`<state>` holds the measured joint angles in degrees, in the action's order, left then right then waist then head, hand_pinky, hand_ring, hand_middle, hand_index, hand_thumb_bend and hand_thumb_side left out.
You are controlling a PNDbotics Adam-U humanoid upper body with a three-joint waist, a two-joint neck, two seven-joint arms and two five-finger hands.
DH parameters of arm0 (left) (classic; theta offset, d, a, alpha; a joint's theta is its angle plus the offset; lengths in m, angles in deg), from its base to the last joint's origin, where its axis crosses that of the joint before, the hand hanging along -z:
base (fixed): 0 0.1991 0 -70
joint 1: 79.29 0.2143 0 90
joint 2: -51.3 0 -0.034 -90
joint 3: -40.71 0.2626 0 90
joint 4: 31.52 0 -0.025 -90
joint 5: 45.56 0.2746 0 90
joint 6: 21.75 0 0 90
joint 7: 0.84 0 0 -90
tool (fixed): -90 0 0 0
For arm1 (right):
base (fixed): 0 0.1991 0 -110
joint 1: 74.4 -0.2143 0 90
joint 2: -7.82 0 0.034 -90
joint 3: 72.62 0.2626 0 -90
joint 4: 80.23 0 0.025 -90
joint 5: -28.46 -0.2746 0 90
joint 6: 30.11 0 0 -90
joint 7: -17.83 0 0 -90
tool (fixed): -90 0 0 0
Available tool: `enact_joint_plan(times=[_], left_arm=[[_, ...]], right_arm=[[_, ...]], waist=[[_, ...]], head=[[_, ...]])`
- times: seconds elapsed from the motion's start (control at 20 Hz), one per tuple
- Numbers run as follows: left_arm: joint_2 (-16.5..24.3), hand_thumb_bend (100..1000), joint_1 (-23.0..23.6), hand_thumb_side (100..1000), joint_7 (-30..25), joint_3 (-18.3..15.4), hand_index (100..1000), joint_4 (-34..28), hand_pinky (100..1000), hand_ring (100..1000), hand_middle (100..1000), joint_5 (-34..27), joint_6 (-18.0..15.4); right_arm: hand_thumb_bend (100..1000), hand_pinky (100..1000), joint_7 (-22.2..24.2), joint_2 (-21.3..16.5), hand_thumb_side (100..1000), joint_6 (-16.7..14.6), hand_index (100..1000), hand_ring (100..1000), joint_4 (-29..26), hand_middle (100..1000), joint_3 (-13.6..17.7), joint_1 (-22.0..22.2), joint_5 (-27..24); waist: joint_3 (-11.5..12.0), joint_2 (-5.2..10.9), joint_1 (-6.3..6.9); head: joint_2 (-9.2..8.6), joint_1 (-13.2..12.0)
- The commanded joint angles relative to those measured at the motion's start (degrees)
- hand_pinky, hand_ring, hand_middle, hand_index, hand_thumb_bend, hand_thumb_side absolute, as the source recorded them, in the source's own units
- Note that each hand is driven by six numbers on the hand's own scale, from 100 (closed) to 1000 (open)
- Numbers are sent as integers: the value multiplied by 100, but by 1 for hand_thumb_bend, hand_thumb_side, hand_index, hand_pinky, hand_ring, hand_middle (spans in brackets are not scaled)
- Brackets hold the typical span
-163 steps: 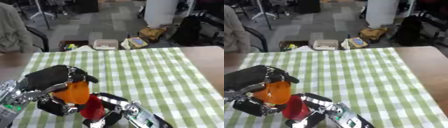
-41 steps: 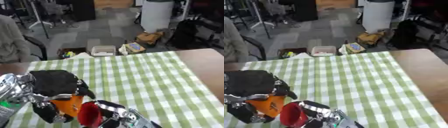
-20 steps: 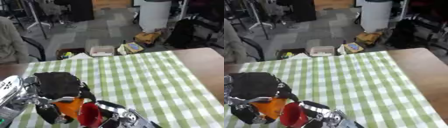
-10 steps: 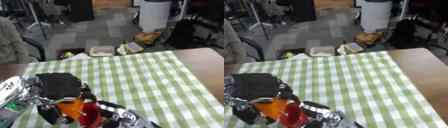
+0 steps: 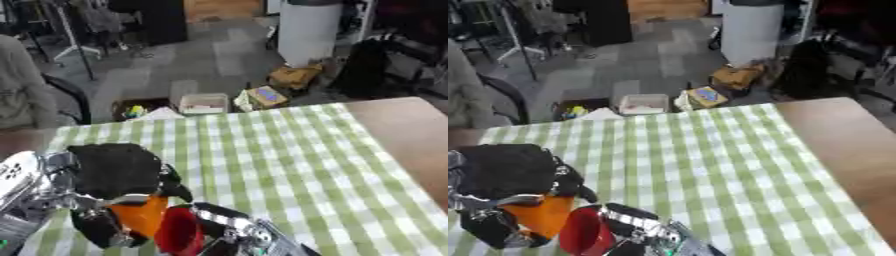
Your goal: Pour the contents of one cup into another cup.
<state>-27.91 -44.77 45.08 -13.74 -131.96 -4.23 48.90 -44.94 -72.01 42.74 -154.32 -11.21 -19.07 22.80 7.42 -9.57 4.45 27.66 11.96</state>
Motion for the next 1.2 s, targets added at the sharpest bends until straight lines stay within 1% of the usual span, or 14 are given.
enact_joint_plan(times=[0.05,0.3,0.4,0.45,0.5,0.8,1.2], left_arm=[[227,335,-135,100,-475,-177,886,-199,294,321,574,-78,-400],[234,326,-116,100,-510,-194,886,-257,291,320,573,-131,-333],[171,319,-102,100,-558,-121,885,-200,289,320,571,-155,-350],[130,345,-89,100,-588,-73,884,-154,288,320,570,-171,-366],[90,313,-79,100,-614,-31,884,-105,288,320,570,-183,-382],[-94,298,2,101,-730,188,883,191,285,320,568,-214,-506],[-116,296,34,101,-704,216,883,293,284,319,567,-176,-568]], right_arm=[[100,440,6,-35,100,-15,840,596,-58,280,36,-61,-16],[100,440,7,-31,100,-18,840,596,-56,280,37,-65,-15],[100,439,7,-25,100,-17,840,596,-58,280,37,-69,-18],[100,440,7,-22,100,-16,840,596,-59,280,37,-71,-20],[100,440,7,-19,100,-14,840,596,-59,280,37,-73,-21],[100,439,8,-10,100,-5,840,596,-64,280,36,-84,-32],[100,439,4,-7,100,6,840,596,-65,280,40,-78,-46]], waist=[[15,111,3],[12,109,-2],[1,103,-10],[-8,100,-14],[-14,97,-16],[-38,83,-19],[-42,83,-18]], head=[[-60,21],[-53,25],[-54,20],[-53,16],[-50,11],[-48,2],[-57,1]])
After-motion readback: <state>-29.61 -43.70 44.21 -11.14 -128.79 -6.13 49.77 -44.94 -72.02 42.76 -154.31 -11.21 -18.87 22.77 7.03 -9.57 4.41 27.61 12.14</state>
